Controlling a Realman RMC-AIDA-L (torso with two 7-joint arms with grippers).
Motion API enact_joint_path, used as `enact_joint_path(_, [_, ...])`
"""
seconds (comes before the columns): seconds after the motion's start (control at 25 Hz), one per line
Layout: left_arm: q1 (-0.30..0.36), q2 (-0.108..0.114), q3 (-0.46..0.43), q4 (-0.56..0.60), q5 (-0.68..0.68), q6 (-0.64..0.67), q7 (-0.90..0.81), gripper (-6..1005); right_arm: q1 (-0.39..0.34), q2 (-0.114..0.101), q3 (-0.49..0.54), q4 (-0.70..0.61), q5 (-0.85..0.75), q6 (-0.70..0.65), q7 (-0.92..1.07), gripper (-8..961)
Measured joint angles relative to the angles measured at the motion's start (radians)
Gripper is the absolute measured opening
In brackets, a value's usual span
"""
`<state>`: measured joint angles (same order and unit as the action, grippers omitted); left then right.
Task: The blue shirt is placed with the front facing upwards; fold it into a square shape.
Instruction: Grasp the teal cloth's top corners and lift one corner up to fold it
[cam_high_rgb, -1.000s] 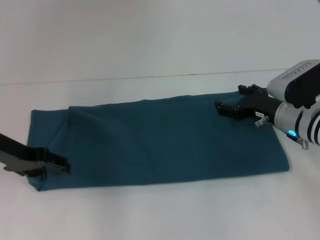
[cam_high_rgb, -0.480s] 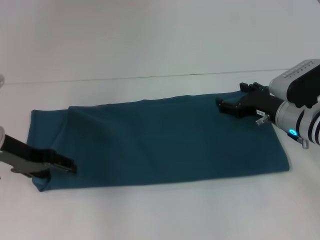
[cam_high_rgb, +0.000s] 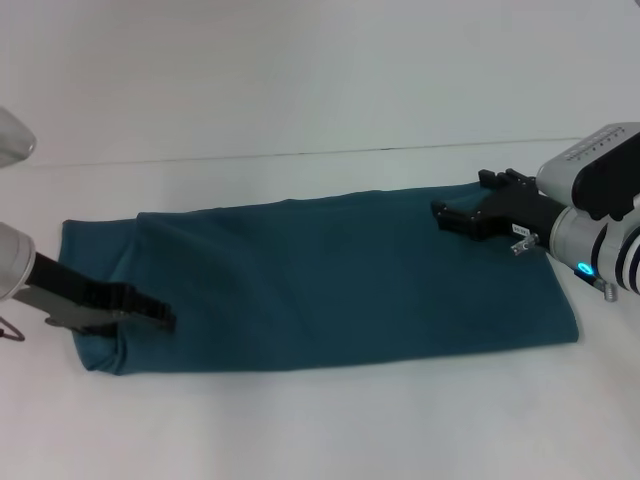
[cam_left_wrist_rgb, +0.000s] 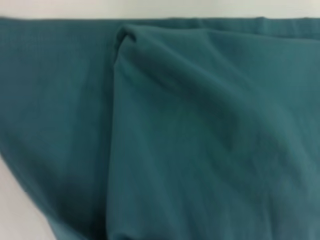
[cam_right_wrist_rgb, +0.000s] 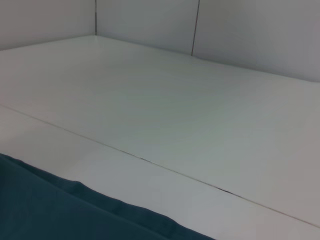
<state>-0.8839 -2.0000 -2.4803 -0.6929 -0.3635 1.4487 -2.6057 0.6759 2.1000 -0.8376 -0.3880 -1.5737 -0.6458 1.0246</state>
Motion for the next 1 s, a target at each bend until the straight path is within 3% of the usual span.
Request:
enact_joint_path(0.28, [0.011,-0.017,0.003,-0.089,0.007,0.015,-0.008,867,0.0,0.0,0.0,0.0,0.0,0.0,0.0,896])
enact_joint_path(0.64, [0.057,-0.004,0.003,-0.153,0.043,-0.002,-0.049,868,0.004,0.0,0.001,0.001,0.0,0.0,0.0,896])
enact_joint_path(0.84, [0.082,0.013,0.0,-0.141,0.066,-0.011,-0.082,869,0.006,0.0,0.0,0.001,0.0,0.001,0.0,896])
enact_joint_path(1.0, [0.092,0.014,0.002,-0.132,0.078,-0.02,-0.097,870,0.007,0.0,0.0,0.002,0.0,0.002,-0.001,896])
